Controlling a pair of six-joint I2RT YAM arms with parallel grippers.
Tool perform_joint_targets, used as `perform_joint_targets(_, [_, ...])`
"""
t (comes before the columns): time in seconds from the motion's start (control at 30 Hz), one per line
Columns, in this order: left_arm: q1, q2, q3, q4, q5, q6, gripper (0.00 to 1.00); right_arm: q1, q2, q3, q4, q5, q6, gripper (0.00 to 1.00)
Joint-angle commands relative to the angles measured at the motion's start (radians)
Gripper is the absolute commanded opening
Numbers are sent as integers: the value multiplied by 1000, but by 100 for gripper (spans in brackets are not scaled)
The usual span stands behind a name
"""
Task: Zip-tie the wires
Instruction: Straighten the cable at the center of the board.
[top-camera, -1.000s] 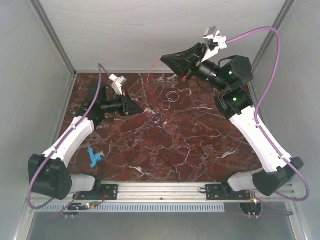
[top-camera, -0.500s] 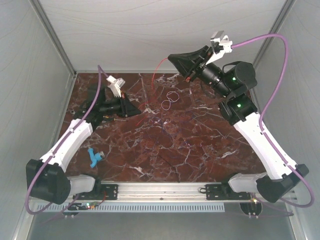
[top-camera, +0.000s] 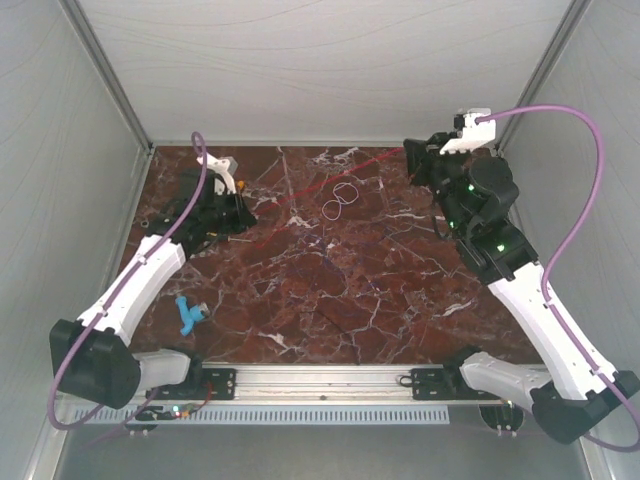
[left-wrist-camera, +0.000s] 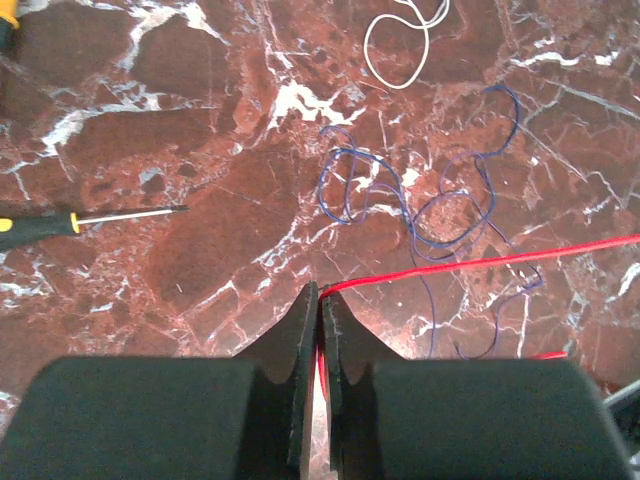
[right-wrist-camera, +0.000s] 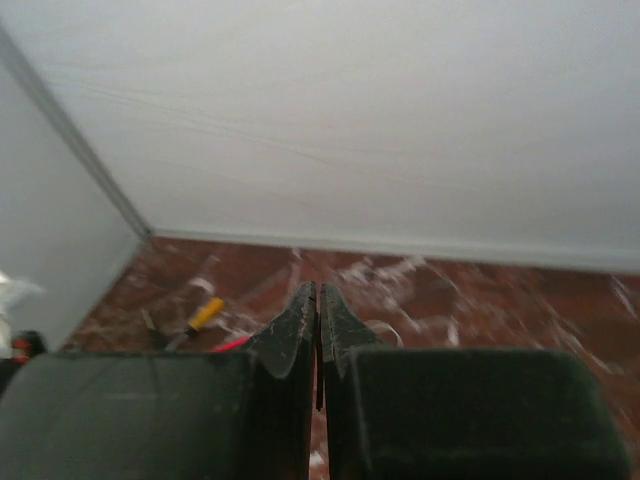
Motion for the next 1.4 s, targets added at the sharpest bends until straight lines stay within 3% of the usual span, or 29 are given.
perform_joint_targets(0.0, [3,33,51,-57,-132,31,0,-62,-54,-41,-135,220,48,0])
perform_joint_targets(0.23, [-62,102,133,-89,-60,91,0,-87,-65,-255,-218,151,180,0])
perform_joint_targets(0.4, [-190,210,205,-151,-159,136,0,-90,-56,-386,-235,120,252,0])
perform_joint_targets(0.57, [-244,313,265,-197,-234,164,0,-91,-7,-489,-222,63,316,0])
perform_joint_targets(1.0, [-330,552,382,-245,-403,180,0,-151,190,-532,-167,82,379,0])
perform_joint_targets(1.37, [-329,641,381,-231,-411,164,0,-210,347,-517,-127,17,403,0])
